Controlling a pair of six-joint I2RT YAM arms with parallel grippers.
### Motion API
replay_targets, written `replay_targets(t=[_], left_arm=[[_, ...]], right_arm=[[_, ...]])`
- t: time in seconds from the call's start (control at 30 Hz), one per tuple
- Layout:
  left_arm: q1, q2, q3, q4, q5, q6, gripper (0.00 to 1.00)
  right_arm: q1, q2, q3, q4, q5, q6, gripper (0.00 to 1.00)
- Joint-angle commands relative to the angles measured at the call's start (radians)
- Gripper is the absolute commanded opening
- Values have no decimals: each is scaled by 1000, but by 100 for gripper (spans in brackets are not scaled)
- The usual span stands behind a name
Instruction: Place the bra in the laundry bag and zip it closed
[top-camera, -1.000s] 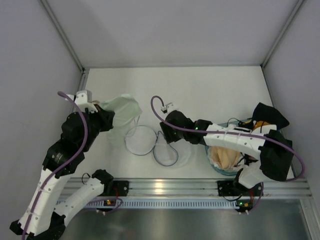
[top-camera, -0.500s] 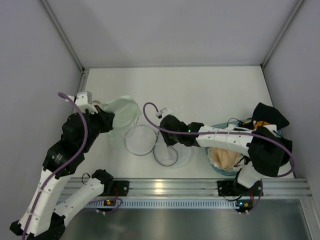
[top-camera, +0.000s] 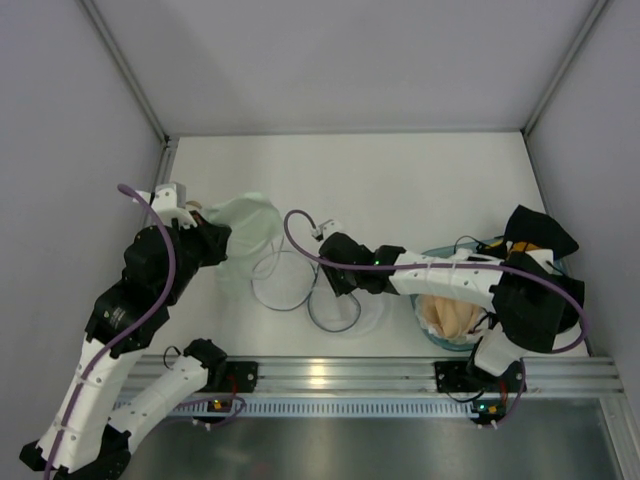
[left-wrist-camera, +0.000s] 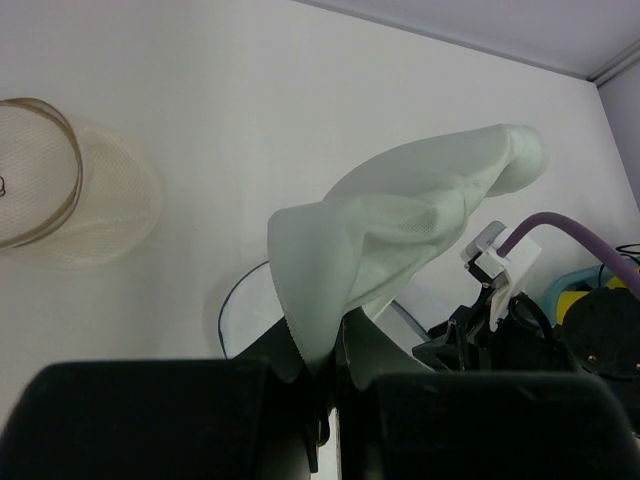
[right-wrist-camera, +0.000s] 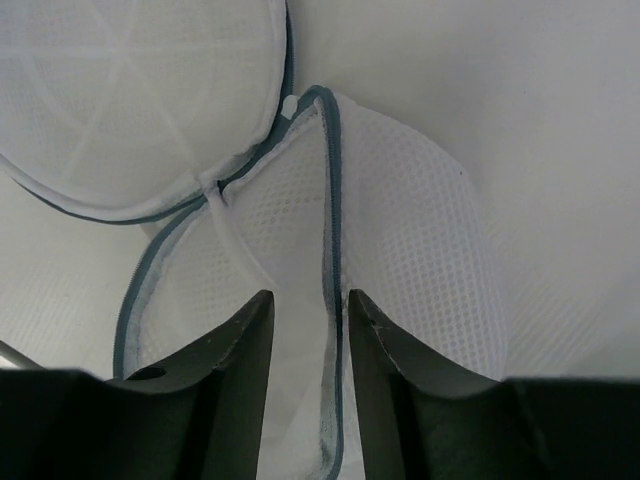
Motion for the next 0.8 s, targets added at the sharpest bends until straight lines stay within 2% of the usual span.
replay_targets(t=[0.0, 0.1, 0.23, 0.33, 0.37, 0.43, 0.57, 0.67, 0.77], left_arm=[[1, -3, -3, -3, -8, 16, 0], [1, -5, -2, -9, -19, 16, 0], [1, -15, -3, -14, -13, 19, 0], [-1, -25, -2, -14, 28, 25, 0], [1, -28, 1, -12, 41, 27, 0], [1, -29, 3, -12, 78, 44, 0], [-1, -14, -3, -12, 252, 111, 0], [1, -2, -20, -12, 269, 129, 0], [1, 7, -31, 0, 370, 123, 0]], right_arm=[[18, -56, 16, -1, 5, 9, 38], [23, -51, 4, -1, -12, 15, 40], [32, -18, -5, -14, 40, 14, 29], [33, -1, 8, -45, 78, 0, 17], [33, 1, 15, -51, 90, -5, 0], [33, -5, 28, -82, 135, -9, 0], [32, -66, 64, -79, 196, 5, 0], [18, -142, 45, 14, 150, 26, 0], [7, -191, 30, 77, 120, 50, 0]])
